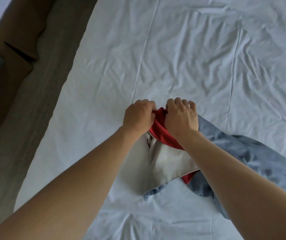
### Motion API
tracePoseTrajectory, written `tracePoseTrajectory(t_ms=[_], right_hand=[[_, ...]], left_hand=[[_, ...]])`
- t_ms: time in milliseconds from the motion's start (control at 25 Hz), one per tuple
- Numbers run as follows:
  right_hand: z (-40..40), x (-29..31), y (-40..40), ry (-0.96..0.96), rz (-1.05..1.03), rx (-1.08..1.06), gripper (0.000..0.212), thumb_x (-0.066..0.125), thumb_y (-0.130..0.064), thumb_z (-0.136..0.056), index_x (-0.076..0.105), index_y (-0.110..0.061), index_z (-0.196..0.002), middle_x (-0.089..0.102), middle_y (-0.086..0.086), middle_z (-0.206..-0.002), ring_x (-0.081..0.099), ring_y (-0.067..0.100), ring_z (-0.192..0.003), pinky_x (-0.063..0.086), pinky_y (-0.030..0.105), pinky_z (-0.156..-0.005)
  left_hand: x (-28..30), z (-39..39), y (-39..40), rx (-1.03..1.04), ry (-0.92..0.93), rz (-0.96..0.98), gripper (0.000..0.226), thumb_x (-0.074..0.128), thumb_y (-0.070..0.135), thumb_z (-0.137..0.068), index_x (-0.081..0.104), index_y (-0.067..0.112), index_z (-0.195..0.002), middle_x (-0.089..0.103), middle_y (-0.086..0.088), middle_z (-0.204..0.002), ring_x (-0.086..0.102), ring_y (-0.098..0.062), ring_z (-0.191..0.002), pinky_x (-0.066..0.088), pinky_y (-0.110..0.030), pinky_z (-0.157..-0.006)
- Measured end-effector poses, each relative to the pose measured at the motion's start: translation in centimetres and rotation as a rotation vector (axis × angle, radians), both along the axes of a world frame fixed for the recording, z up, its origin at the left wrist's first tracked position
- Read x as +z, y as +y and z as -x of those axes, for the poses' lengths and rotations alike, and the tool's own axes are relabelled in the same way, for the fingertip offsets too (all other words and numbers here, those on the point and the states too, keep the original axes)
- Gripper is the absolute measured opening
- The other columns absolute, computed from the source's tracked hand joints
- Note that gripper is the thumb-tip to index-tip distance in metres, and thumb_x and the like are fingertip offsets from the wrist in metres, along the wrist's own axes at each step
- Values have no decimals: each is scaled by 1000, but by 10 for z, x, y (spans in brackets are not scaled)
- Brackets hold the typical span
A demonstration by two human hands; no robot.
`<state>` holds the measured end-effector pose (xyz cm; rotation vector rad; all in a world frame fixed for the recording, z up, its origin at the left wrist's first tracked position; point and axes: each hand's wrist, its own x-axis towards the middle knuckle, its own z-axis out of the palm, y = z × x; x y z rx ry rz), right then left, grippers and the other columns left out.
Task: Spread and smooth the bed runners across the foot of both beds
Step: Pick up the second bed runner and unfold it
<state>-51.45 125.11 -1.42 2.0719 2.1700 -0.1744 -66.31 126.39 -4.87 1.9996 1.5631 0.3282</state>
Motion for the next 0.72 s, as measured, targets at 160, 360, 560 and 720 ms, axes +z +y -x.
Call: tracePoseTrajectory(t_ms=[160, 360, 560, 720], right_hand=[[7, -4, -24, 155, 55, 261, 39, 47, -25, -87, 64, -17, -121, 62, 5, -125, 52, 27, -122, 23, 49, -118], [20, -25, -38, 38, 315, 365, 32, 49, -43, -91, 63, -21, -109, 63, -2, -105, 55, 23, -105, 23, 42, -115], [29, -17, -10, 182, 143, 142, 3, 53, -18, -85, 54, -16, -83, 60, 0, -75, 55, 27, -72, 36, 37, -77], [26, 8, 34, 419, -91, -77, 7, 51, -17, -83, 57, -12, -83, 53, -2, -68, 43, 25, -58, 32, 32, -69]], left_hand=[[-18, 16, -38, 149, 47, 226, 19, 56, 40, -86, 55, 21, -86, 56, 6, -78, 55, -19, -71, 33, -28, -54], [-32, 28, -77, 246, 5, 476, 23, 57, 48, -89, 58, 27, -82, 65, 7, -75, 64, -24, -74, 47, -31, -57], [-34, 21, -65, 367, -68, 565, 21, 61, 50, -83, 61, 30, -88, 70, 8, -90, 64, -19, -85, 50, -31, -68], [-35, 13, -69, 406, -285, 643, 25, 66, 40, -80, 66, 32, -104, 71, 14, -99, 66, -12, -93, 55, -32, -83]])
